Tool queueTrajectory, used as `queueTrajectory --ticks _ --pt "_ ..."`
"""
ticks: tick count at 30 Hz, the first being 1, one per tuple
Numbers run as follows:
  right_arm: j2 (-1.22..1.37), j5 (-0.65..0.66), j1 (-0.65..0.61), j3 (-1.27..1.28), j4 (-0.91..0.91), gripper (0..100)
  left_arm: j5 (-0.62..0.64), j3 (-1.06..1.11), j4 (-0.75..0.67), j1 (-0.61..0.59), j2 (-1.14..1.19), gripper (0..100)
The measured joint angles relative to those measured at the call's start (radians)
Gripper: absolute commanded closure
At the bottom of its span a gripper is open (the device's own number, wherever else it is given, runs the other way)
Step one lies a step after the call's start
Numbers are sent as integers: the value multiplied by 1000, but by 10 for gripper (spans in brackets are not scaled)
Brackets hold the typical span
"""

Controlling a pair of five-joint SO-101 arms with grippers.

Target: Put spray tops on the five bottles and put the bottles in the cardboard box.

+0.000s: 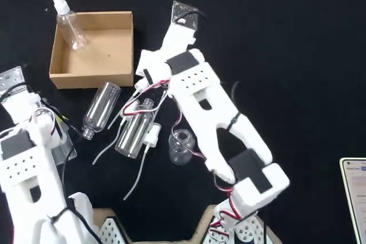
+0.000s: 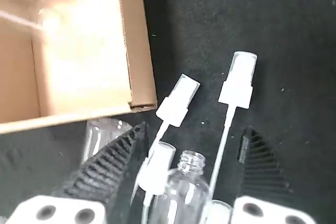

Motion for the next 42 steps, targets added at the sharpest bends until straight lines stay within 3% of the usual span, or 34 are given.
queueTrajectory --ticks 9,27,34,42 --pt "127 -100 32 -94 0 737 0 57 0 -14 -146 887" --pt "321 -104 72 -160 0 737 0 57 0 -17 -152 888" --pt "377 -206 72 -160 -2 737 0 57 21 -17 -160 888" --pt "381 -215 72 -181 -2 737 0 57 21 -17 -160 888"
